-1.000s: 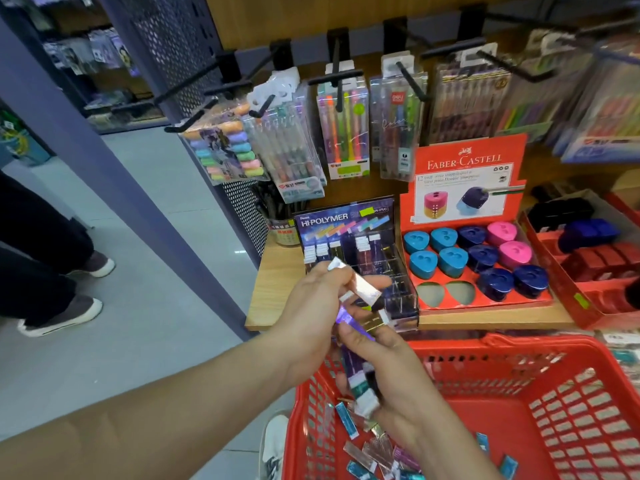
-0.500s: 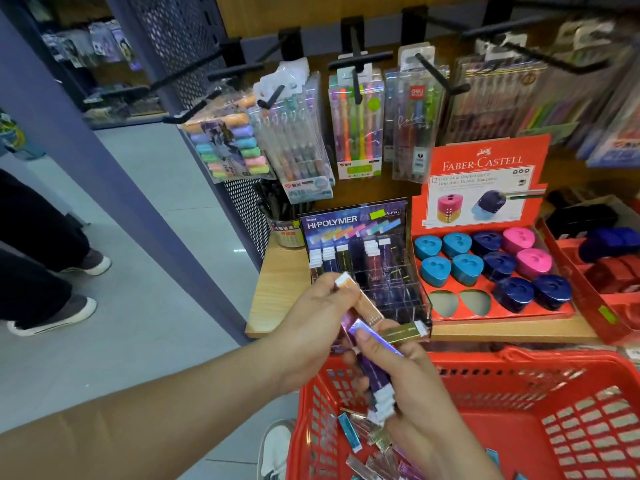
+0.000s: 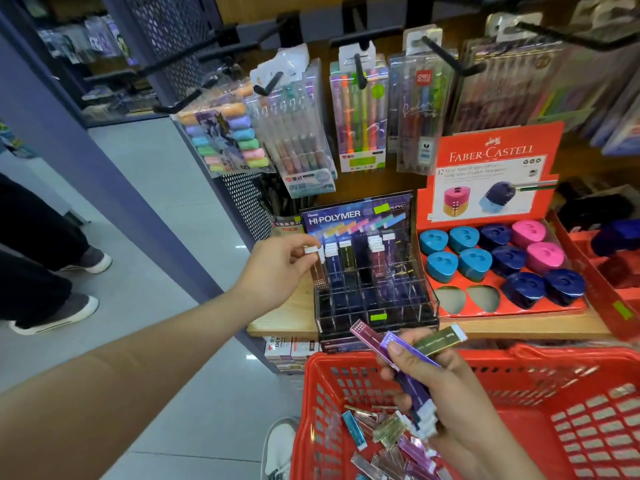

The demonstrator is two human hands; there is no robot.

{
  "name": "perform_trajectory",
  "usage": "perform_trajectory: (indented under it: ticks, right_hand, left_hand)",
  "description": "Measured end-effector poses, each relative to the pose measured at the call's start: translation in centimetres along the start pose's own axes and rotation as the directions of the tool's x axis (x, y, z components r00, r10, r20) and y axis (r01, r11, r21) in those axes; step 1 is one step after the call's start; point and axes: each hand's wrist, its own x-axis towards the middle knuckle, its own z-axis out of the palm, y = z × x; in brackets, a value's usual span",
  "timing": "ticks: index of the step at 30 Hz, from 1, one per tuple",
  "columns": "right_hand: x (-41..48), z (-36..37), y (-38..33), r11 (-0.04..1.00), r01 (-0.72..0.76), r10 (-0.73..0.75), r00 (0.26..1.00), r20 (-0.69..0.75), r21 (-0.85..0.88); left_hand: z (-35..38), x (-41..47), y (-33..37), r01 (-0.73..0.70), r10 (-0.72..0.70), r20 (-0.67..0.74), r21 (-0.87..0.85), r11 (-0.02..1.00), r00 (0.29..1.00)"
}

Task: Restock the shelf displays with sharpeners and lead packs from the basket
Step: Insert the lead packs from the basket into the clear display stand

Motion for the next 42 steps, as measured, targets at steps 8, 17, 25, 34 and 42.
perform_trajectory:
  ticks: [8, 17, 25, 34, 42]
  right_hand:
    - [-0.2, -0.3, 0.1, 1.000, -0.011, 0.011, 1.000, 0.000, 0.016]
    - [-0.6, -0.3, -0.2, 1.000, -0.030, 0.030, 1.000, 0.003, 0.001]
    - [-1.1, 0.0, -1.4, 0.998, 0.017, -0.015, 0.999, 0.029, -0.057]
    - [-1.3, -0.2, -2.2, 0.998, 0.056, -0.055, 0.996, -0.065, 0.001]
    - [-0.6, 0.2, -3.0, 0.995, 0.071, -0.061, 0.988, -0.139, 0.070]
  left_hand:
    - [0.1, 1.0, -0.2, -0.119, 0.122, -0.027, 0.110, 0.987, 0.992]
    - [1.3, 0.8, -0.8, -0.250, 0.250, 0.040, 0.320, 0.914, 0.967]
    - [-0.6, -0.5, 4.7, -0.008, 0.015, 0.314, -0.024, 1.000, 0.949]
    - [-0.6, -2.7, 6.4, 0.205, 0.002, 0.646, -0.245, 0.948, 0.764]
    - [-0.3, -3.6, 7.2, 0.042, 0.112, 0.815, -0.164, 0.986, 0.568]
